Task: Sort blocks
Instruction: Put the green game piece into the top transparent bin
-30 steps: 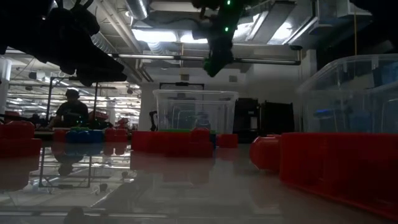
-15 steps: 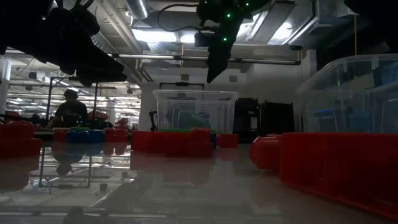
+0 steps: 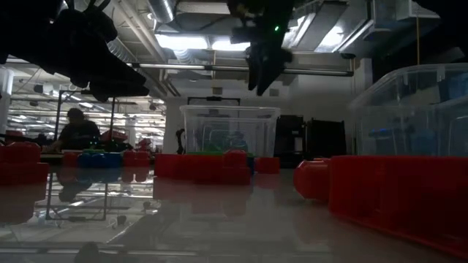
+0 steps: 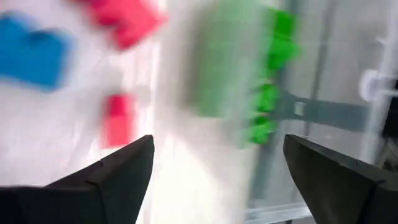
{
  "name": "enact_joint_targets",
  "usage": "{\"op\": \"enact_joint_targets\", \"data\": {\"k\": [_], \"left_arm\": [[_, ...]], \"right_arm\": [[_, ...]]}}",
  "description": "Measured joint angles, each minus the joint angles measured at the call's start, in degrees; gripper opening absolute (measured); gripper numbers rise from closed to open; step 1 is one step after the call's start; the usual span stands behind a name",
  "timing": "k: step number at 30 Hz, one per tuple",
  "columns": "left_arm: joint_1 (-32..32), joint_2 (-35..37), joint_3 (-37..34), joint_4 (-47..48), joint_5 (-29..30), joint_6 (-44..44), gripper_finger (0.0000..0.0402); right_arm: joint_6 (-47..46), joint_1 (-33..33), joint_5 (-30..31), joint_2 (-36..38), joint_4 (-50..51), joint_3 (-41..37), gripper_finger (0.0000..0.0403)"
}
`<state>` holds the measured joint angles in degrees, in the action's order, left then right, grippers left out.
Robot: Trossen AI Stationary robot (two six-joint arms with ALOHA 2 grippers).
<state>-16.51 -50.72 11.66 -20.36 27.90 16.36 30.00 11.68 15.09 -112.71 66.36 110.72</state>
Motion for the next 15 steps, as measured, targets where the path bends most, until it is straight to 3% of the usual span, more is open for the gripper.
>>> {"op": "enact_joint_targets", "data": {"k": [10,15], "left_arm": [[0.00,0.00,-0.02,0.02,0.00,-0.01,0.0188],[0.00,0.00,-0.02,0.02,0.00,0.08,0.0188]], "right_arm": [[-7.22,-17.70,0.13,0.07,6.45,0.00,0.0354],[-11.29,-24.61,-5.27,-0.57,7.22,-0.87,0.0354]]}}
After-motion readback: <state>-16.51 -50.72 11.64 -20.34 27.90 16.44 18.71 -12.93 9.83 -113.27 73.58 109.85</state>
